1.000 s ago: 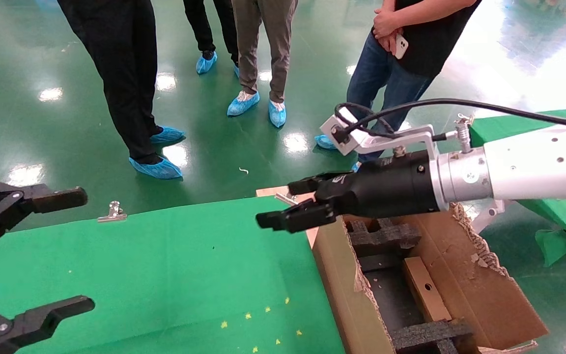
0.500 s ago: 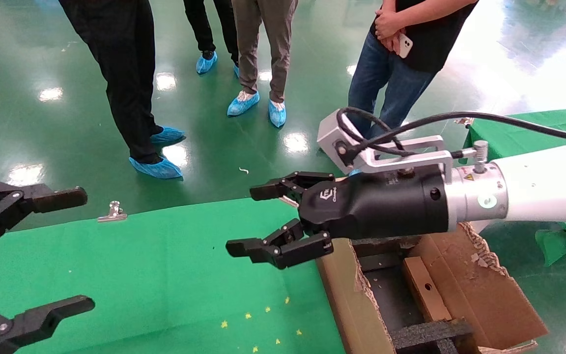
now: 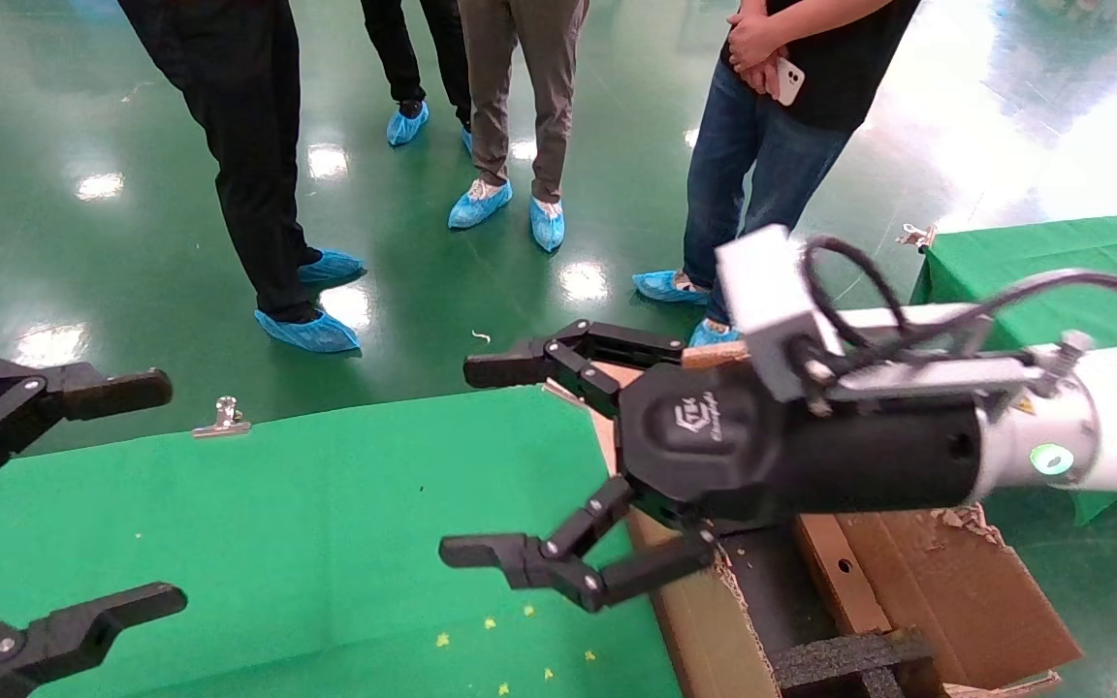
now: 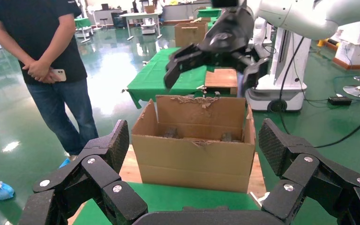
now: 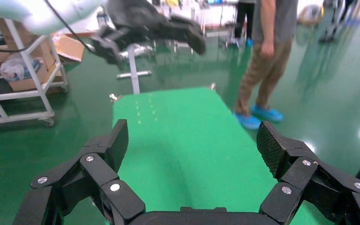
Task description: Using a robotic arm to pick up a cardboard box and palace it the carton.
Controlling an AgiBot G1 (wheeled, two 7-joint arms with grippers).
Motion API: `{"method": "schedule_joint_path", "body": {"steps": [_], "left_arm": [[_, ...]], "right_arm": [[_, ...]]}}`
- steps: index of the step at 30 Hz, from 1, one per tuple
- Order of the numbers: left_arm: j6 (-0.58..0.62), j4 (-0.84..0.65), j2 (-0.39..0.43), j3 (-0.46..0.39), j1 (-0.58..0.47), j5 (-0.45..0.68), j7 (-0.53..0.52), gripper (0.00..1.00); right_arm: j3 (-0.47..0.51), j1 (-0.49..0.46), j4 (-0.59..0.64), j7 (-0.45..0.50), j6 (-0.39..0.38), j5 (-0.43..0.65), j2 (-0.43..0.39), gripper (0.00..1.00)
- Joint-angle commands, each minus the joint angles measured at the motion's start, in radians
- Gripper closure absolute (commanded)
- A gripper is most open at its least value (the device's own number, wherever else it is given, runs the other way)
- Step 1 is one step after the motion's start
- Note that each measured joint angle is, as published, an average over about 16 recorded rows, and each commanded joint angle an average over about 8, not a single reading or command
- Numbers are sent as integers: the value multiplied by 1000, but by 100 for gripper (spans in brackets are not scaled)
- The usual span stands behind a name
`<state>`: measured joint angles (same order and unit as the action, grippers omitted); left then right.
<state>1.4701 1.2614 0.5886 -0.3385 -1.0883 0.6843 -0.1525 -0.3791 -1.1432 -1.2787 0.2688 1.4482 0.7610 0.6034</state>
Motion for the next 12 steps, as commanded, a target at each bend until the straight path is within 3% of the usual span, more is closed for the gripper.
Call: {"method": "schedule_joint_path", "body": {"steps": [1, 6, 12], "left_arm": [[0, 0, 0, 0, 0, 0, 0, 0], [0, 0, 0, 0, 0, 0, 0, 0], [0, 0, 0, 0, 0, 0, 0, 0]], "right_arm": [[47, 33, -3, -39, 23, -15, 4, 0], [130, 90, -6, -98, 61, -39, 10, 0], [151, 105, -8, -105, 71, -47, 12, 0]]}}
